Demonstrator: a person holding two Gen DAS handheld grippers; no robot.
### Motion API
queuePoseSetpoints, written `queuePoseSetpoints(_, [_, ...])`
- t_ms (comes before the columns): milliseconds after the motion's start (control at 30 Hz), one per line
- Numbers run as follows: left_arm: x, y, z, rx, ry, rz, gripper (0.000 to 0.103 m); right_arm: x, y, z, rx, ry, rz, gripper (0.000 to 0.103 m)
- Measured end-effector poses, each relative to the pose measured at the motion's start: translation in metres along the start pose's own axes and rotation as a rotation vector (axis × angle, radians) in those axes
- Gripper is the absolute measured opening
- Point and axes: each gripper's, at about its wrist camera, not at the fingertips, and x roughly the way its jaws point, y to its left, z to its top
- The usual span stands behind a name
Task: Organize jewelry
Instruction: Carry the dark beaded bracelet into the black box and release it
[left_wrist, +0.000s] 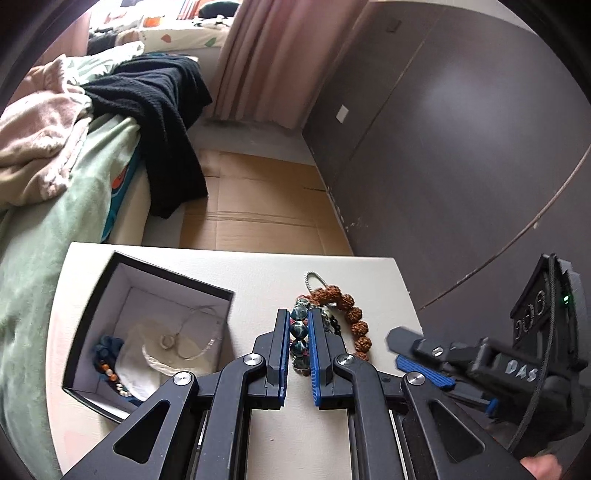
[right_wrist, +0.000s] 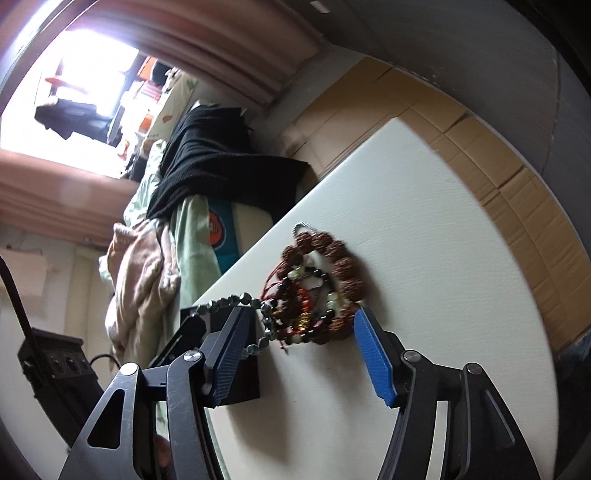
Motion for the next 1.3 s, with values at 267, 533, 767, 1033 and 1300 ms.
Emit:
queuePoseSetpoints(267, [-0.022, 0.022, 0.007, -0.043, -0.041, -0.027, 0.01, 0.028, 0.019, -0.006, -0.058, 0.046, -0.03, 0.048])
queuePoseSetpoints(533, [-0.042, 0.033, 0.01, -0.067, -0.074, -0.056, 0.01, 0.047, 0.033, -0.007, -0.141, 0.041, -0.1, 0.038])
queuePoseSetpoints(767, [-0.065, 0.043, 0.011, -0.075, -0.11, -0.056, 0.01, 0.059, 0.038, -0.01, -0.222, 0.049, -0.205, 0.013])
queuePoseSetpoints(1033, [-0.087, 0.056, 0.009, -0.096, -0.141, -0.055, 0.01, 0.029, 0.045, -0.014, -0.214, -0.021, -0.146, 0.012])
queuePoseSetpoints(1300, [-0.091, 0.068, 0.009, -0.128, -0.141, -0.052, 0.01, -0.006, 0.061, -0.021, -0.214, -0.122, 0.075, 0.012])
